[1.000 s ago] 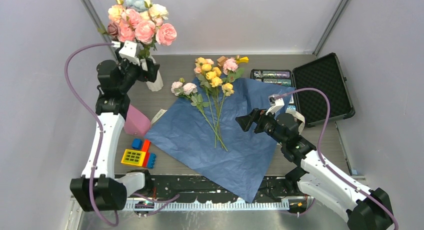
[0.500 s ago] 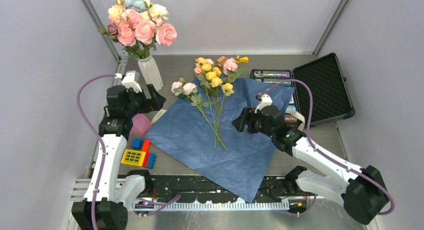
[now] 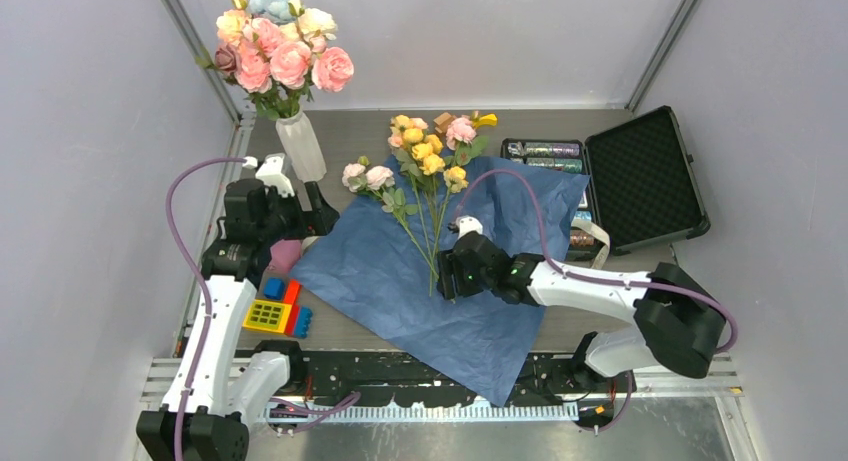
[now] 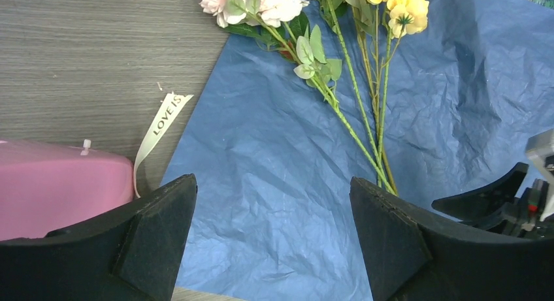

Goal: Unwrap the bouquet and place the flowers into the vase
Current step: Insert the fake flower into the vase.

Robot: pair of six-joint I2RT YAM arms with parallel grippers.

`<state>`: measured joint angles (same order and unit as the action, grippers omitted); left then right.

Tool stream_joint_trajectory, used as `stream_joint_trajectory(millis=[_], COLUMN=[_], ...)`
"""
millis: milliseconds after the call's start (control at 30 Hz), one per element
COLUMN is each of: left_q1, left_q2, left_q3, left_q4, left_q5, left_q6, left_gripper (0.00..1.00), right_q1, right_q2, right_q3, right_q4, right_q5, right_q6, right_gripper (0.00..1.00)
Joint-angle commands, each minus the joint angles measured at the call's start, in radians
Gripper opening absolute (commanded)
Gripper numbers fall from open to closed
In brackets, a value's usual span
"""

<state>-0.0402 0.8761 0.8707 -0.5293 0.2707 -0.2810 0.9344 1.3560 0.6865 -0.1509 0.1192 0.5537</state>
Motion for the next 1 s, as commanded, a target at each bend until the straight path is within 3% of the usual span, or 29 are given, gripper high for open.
stream_joint_trajectory(millis=[0,967], left_q1=[-0.003,-0.005], left_q2=[-0.016,-0.012], left_q3=[0.010,0.014], left_q4=[0.000,-0.009], left_q5=[-0.008,-0.024], left_q6=[0.012,0.025], left_gripper=[0.90,0.90], right_q1=[0.032,0.060], right_q2=[0.044,0.163], right_q3=[0.054,0.065], right_q4=[-0.028,0.005], right_q5=[0.046,-0.094], right_q6=[0.024,0.036], right_gripper=[0.63,0.26])
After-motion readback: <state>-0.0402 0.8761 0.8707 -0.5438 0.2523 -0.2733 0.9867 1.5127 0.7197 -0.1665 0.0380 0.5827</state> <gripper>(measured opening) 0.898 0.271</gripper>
